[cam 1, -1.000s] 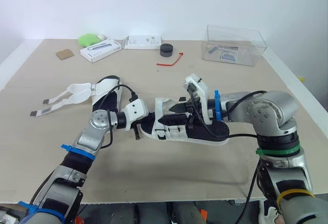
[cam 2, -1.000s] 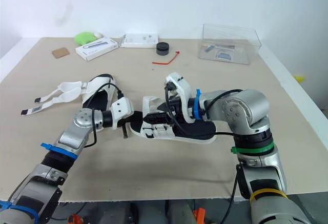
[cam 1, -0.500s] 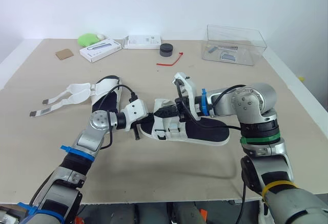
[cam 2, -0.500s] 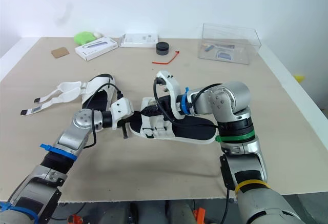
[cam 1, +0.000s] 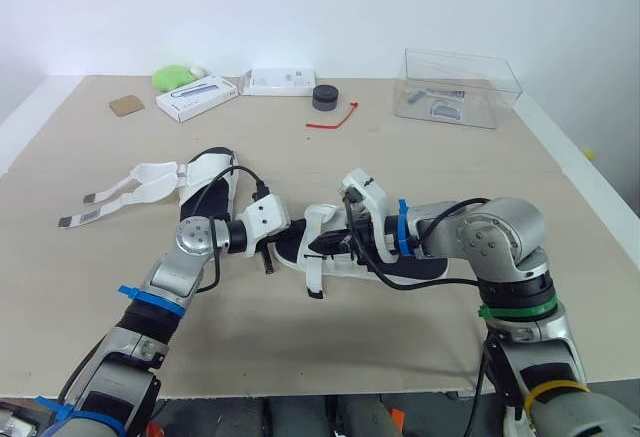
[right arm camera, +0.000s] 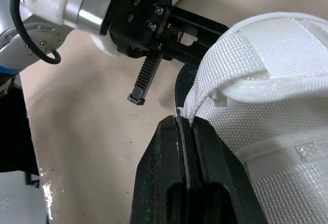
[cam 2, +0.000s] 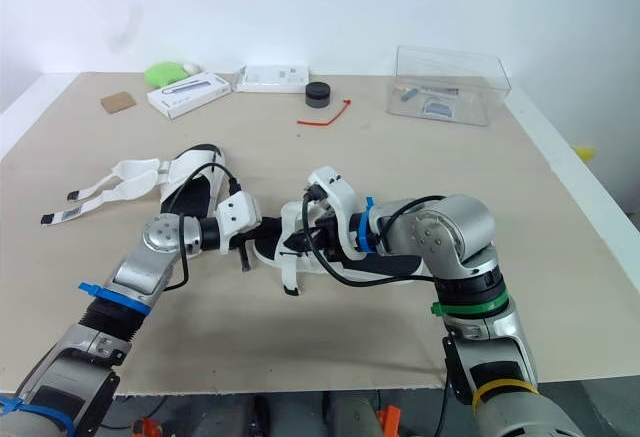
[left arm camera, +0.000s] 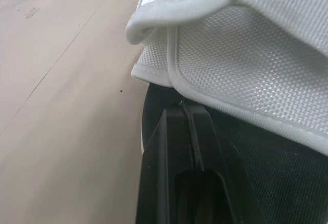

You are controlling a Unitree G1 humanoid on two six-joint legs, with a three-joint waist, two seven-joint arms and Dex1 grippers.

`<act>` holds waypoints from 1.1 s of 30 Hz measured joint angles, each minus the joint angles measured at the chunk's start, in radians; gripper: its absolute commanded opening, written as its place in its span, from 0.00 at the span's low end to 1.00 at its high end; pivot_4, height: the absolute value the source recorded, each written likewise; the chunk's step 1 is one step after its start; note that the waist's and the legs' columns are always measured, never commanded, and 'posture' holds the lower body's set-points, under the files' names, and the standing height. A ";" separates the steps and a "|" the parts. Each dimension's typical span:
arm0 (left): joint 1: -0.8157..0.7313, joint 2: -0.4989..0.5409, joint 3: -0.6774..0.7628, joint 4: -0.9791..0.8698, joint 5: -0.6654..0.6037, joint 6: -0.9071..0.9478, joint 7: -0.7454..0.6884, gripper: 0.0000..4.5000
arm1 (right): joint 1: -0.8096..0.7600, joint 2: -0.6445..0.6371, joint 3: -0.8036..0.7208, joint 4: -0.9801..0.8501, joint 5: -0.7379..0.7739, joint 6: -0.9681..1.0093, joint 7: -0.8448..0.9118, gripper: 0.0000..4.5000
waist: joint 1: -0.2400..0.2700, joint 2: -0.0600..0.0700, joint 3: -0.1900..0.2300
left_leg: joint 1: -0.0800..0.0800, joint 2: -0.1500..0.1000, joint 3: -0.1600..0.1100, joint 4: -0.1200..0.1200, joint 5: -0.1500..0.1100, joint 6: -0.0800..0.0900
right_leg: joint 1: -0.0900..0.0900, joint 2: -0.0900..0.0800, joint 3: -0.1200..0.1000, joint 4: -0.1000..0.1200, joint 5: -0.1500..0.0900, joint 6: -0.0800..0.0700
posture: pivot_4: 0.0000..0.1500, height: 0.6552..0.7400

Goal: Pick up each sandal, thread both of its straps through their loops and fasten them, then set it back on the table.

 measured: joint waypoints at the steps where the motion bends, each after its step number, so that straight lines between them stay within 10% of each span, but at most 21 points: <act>1: 0.000 -0.001 0.000 0.000 0.001 0.000 0.000 0.00 | 0.001 -0.014 0.007 -0.011 0.000 -0.005 0.009 0.23 | 0.000 0.000 0.000 | 0.000 0.000 0.000 0.000 0.000 0.000 | 0.000 0.000 0.000 0.000 0.000 0.000 | 1.00 1.00; 9: -0.001 -0.002 0.000 0.003 0.004 0.001 0.000 0.00 | -0.030 -0.164 0.012 -0.077 0.055 -0.013 0.131 0.99 | 0.000 0.000 0.000 | 0.000 0.000 0.000 0.000 0.000 0.000 | 0.000 0.000 0.000 0.000 0.000 0.000 | 1.00 1.00; 15: -0.003 -0.001 0.000 0.008 0.004 0.000 -0.002 0.00 | -0.015 -0.168 -0.164 -0.143 0.319 0.150 0.195 0.99 | 0.001 0.000 0.000 | 0.000 0.000 -0.004 0.000 0.000 0.000 | 0.002 -0.002 -0.001 -0.001 -0.001 0.000 | 1.00 1.00; 33: -0.032 -0.004 0.004 0.055 0.014 -0.004 0.023 0.00 | 0.114 -0.005 -0.069 -0.084 0.158 0.123 -0.068 0.99 | 0.000 0.000 0.000 | 0.001 0.000 0.000 0.001 0.001 0.001 | 0.001 0.001 0.001 -0.001 0.002 0.002 | 1.00 1.00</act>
